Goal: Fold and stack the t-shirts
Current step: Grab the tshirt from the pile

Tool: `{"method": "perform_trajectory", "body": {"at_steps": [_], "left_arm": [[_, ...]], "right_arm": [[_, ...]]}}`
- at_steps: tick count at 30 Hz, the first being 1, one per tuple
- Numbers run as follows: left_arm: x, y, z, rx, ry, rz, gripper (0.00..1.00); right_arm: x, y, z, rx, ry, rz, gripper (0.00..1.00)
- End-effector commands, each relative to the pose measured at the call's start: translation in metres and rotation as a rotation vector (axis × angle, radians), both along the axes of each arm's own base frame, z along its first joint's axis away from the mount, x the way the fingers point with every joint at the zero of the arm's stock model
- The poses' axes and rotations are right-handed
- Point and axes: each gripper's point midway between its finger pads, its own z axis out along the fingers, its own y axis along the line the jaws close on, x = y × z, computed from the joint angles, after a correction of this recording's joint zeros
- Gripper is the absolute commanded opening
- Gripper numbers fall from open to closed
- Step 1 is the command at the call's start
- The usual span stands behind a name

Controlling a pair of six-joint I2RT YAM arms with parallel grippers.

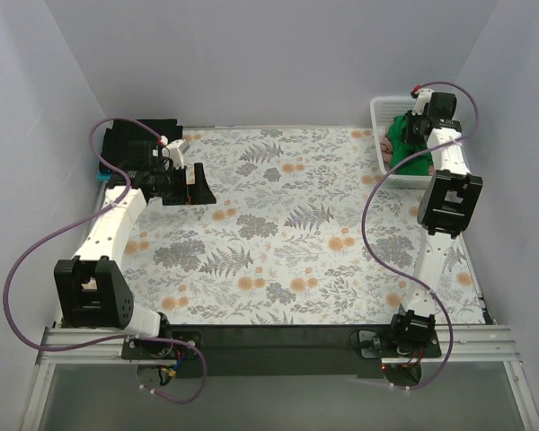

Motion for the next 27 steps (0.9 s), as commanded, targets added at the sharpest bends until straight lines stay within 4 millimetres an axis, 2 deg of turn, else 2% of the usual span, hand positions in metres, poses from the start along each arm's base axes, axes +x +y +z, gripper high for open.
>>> {"method": "perform_trajectory", "body": {"at_steps": [1, 2, 3, 5, 6, 8, 9, 11, 12, 14, 15, 17, 18, 20, 21, 23, 24, 27], "left_arm": [[0.003, -0.002, 0.011, -0.005, -0.015, 0.001, 0.98], [0.003, -0.002, 0.012, -0.006, -0.015, 0.0, 0.98], [0.004, -0.002, 0.014, -0.008, -0.017, 0.0, 0.98], [0.003, -0.003, 0.02, -0.013, -0.033, -0.002, 0.98], [0.003, -0.003, 0.021, -0.014, -0.038, -0.001, 0.98], [0.002, -0.003, 0.025, -0.018, -0.055, 0.003, 0.98], [0.001, -0.002, 0.027, -0.012, -0.064, 0.012, 0.98], [0.002, 0.0, 0.029, -0.007, -0.073, 0.029, 0.98], [0.003, 0.002, 0.029, 0.0, -0.078, 0.035, 0.98], [0.002, 0.005, 0.031, 0.015, -0.087, 0.05, 0.98], [0.002, 0.005, 0.033, 0.018, -0.095, 0.053, 0.98], [-0.001, 0.006, 0.035, 0.02, -0.1, 0.048, 0.98], [-0.003, 0.005, 0.036, 0.019, -0.103, 0.04, 0.98], [-0.006, 0.004, 0.04, 0.011, -0.105, 0.036, 0.98], [-0.007, 0.003, 0.044, 0.001, -0.112, 0.03, 0.98], [-0.009, 0.002, 0.048, -0.017, -0.108, 0.024, 0.98], [-0.01, 0.0, 0.056, -0.037, -0.12, 0.019, 0.98], [-0.01, -0.002, 0.071, -0.086, -0.136, 0.012, 0.98]], "right_arm": [[0.003, -0.001, 0.071, -0.026, -0.148, 0.021, 0.02], [0.001, -0.001, 0.079, -0.026, -0.158, 0.021, 0.01], [-0.002, 0.0, 0.1, -0.028, -0.191, 0.021, 0.01], [-0.009, 0.003, 0.116, -0.024, -0.213, 0.035, 0.01], [-0.016, 0.005, 0.141, -0.029, -0.252, 0.035, 0.01], [-0.023, 0.006, 0.167, -0.034, -0.293, 0.029, 0.01], [-0.031, 0.008, 0.196, -0.042, -0.343, 0.024, 0.01], [-0.042, 0.009, 0.221, -0.036, -0.382, 0.013, 0.01], [-0.055, 0.013, 0.251, -0.04, -0.433, 0.02, 0.01], [-0.07, 0.024, 0.274, -0.02, -0.472, 0.05, 0.01], [-0.086, 0.029, 0.302, -0.022, -0.525, 0.061, 0.01], [-0.102, 0.042, 0.328, -0.005, -0.574, 0.113, 0.01], [-0.12, 0.051, 0.353, 0.0, -0.623, 0.138, 0.01], [-0.139, 0.067, 0.376, 0.033, -0.667, 0.204, 0.01], [-0.157, 0.076, 0.396, 0.038, -0.709, 0.232, 0.01], [-0.179, 0.094, 0.414, 0.082, -0.742, 0.303, 0.01], [-0.196, 0.103, 0.429, 0.091, -0.773, 0.331, 0.01], [-0.233, 0.131, 0.448, 0.178, -0.794, 0.429, 0.01]]}}
